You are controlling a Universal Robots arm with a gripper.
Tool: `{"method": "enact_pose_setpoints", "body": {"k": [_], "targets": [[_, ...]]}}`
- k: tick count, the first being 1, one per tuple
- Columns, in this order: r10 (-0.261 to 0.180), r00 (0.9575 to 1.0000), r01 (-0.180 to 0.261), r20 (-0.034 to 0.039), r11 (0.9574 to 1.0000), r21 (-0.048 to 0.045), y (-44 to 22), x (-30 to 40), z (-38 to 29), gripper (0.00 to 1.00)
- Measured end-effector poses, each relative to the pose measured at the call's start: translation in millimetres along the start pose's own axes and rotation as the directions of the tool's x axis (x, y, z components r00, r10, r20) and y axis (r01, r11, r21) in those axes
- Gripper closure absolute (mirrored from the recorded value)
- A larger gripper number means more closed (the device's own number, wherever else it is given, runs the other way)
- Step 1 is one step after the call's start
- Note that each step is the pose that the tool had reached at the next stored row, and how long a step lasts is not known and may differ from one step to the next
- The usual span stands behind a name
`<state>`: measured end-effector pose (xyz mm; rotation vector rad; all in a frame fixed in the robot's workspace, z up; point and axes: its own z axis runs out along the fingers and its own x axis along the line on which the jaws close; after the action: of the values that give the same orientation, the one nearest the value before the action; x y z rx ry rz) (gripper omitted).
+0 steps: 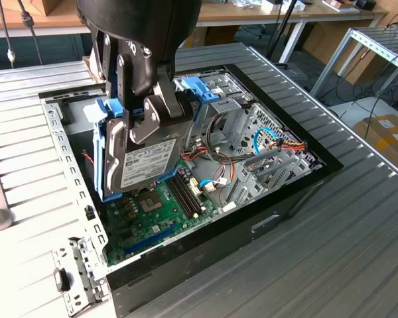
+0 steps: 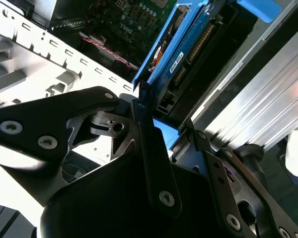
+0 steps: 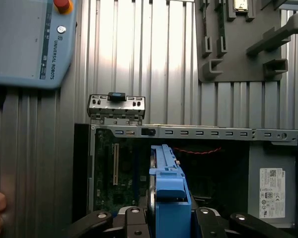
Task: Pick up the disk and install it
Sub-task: 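Pick up the disk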
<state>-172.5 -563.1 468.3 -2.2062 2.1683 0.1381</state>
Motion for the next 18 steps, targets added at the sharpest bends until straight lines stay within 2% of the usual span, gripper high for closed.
{"method": "enact_pose_setpoints", "body": {"k": [18], "targets": [[0.000,1.0000,0.000,0.0000,1.0000,0.0000,-7.1,6.8,0.2,0.63]]}}
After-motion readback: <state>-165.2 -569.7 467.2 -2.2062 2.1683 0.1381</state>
